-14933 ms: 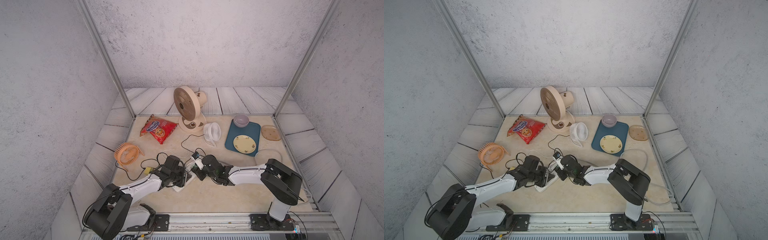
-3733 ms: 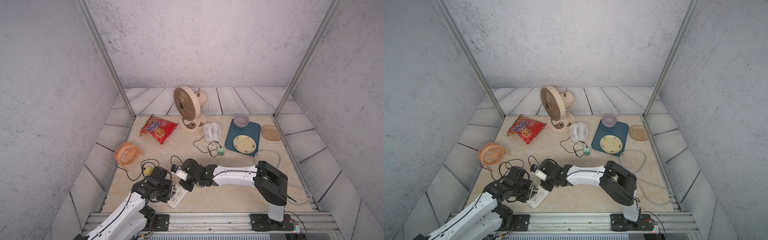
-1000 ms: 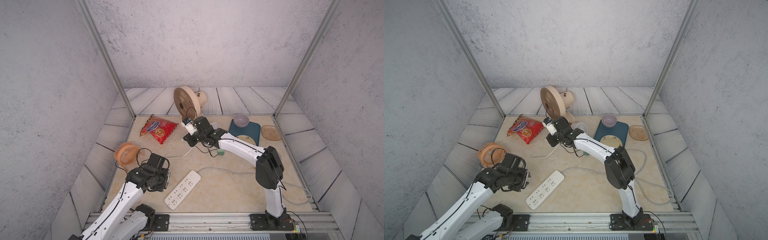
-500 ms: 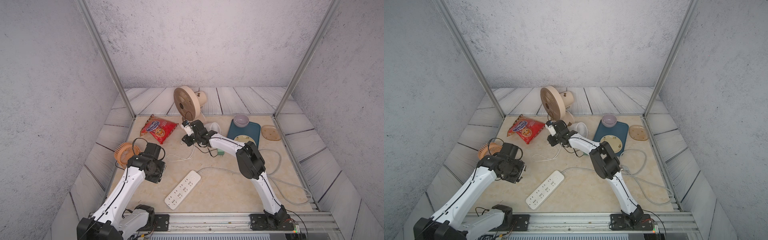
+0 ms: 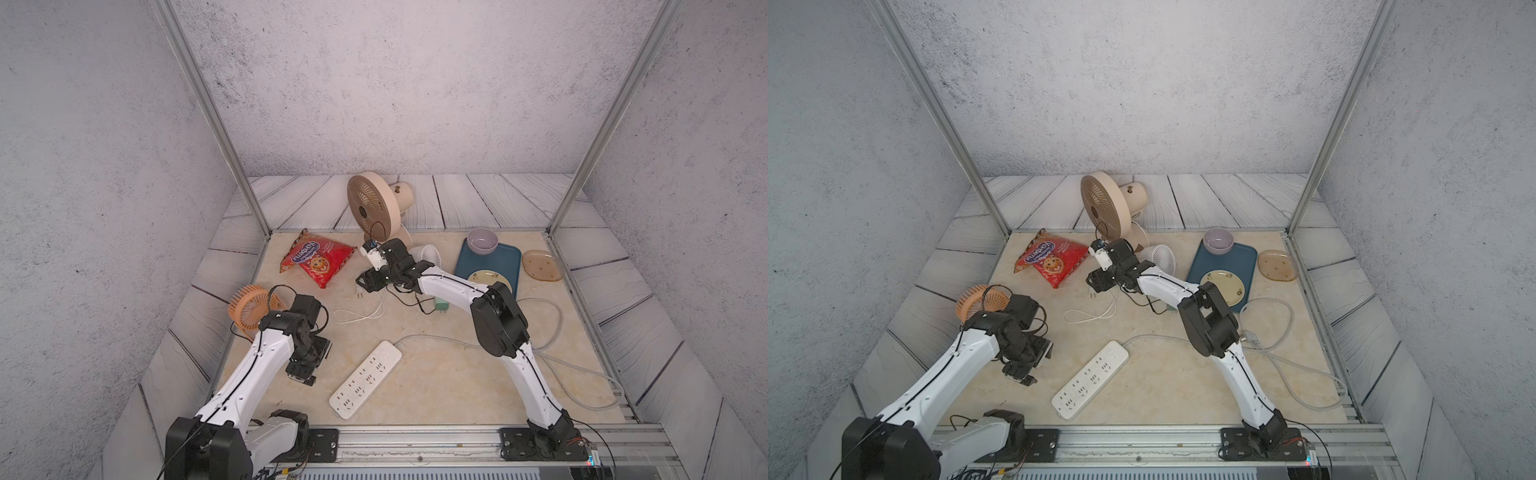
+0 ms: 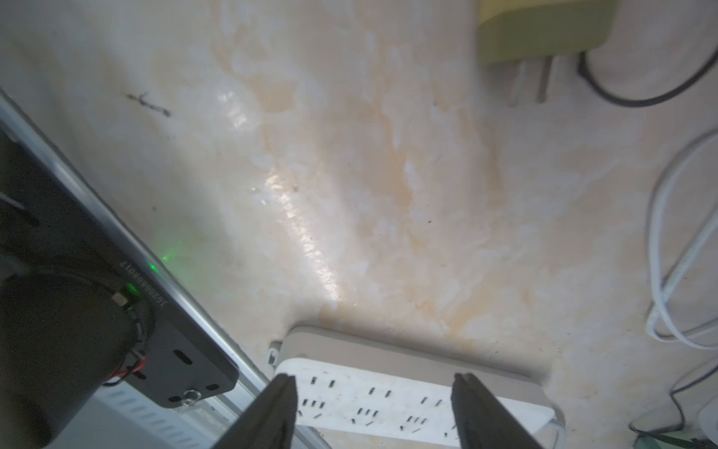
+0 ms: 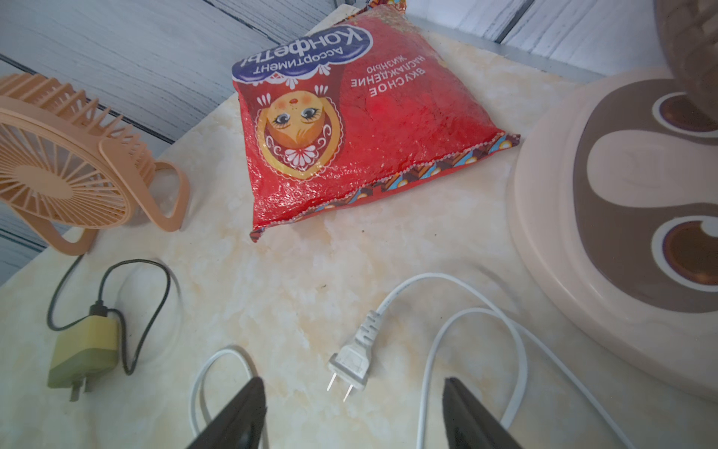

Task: Unplug the desk fan from the power strip
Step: Place the plug at the center of the board, then adjust the socket at the center of the board.

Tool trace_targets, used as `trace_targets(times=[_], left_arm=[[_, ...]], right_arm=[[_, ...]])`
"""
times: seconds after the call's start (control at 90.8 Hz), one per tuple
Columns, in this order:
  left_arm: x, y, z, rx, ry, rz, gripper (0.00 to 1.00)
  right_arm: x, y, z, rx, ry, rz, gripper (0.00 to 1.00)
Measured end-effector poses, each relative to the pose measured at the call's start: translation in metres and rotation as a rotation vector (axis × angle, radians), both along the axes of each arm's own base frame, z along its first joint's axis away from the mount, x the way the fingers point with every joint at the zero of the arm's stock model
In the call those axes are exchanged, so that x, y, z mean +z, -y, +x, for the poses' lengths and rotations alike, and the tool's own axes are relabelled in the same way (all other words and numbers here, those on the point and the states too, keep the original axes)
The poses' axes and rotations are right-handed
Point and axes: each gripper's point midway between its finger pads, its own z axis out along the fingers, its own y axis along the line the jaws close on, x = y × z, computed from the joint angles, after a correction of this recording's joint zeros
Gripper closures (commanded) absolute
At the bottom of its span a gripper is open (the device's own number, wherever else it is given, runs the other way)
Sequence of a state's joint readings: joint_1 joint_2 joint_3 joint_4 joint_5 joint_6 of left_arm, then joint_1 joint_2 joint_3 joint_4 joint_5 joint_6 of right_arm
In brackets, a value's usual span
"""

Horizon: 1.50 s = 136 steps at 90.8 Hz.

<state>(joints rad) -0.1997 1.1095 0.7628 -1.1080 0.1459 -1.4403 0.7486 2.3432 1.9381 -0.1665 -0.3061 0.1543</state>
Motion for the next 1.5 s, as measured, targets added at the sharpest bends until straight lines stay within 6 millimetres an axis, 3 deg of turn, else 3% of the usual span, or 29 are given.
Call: trace_targets(times=[0.077, 0.187, 0.396, 0.55, 0.738, 0.947, 1.046, 1.189, 1.332, 1.409, 1.497], left_arm=[[-0.012, 0.001, -0.018, -0.003, -0.055, -0.016, 0.19], [-0.023, 0.003, -0.031, -0.006, -0.073, -0.043, 0.14], [-0.040, 0.019, -0.017, -0.042, -0.053, -0.105, 0.17], [-0.048, 0.038, -0.012, -0.096, -0.023, -0.144, 0.16], [-0.053, 0.058, -0.013, -0.131, -0.011, -0.179, 0.15], [-0.064, 0.093, -0.008, -0.223, -0.056, -0.194, 0.16], [-0.059, 0.113, 0.009, -0.263, -0.043, -0.202, 0.17], [-0.029, 0.133, 0.053, -0.318, 0.069, -0.190, 0.17], [0.002, 0.124, 0.080, -0.353, 0.202, -0.106, 0.17], [0.017, 0.104, 0.095, -0.387, 0.276, -0.010, 0.17], [0.038, 0.077, 0.121, -0.434, 0.390, 0.124, 0.07]], right_arm=[[0.012, 0.004, -0.009, 0.019, -0.005, 0.001, 0.14], [0.043, 0.015, -0.035, 0.062, 0.006, -0.006, 0.13], [0.131, 0.046, -0.102, 0.158, 0.105, 0.037, 0.13], [0.162, 0.076, -0.134, 0.176, 0.144, 0.033, 0.13], [0.158, 0.119, -0.159, 0.130, 0.124, -0.037, 0.12], [0.148, 0.181, -0.165, -0.031, 0.098, -0.127, 0.09], [0.145, 0.217, -0.160, -0.147, 0.087, -0.153, 0.06], [0.131, 0.269, -0.156, -0.308, 0.053, -0.187, 0.03], [0.110, 0.322, -0.149, -0.495, -0.003, -0.208, 0.01], [0.095, 0.352, -0.140, -0.615, -0.032, -0.209, 0.01], [0.072, 0.390, -0.127, -0.762, -0.057, -0.211, 0.01]])
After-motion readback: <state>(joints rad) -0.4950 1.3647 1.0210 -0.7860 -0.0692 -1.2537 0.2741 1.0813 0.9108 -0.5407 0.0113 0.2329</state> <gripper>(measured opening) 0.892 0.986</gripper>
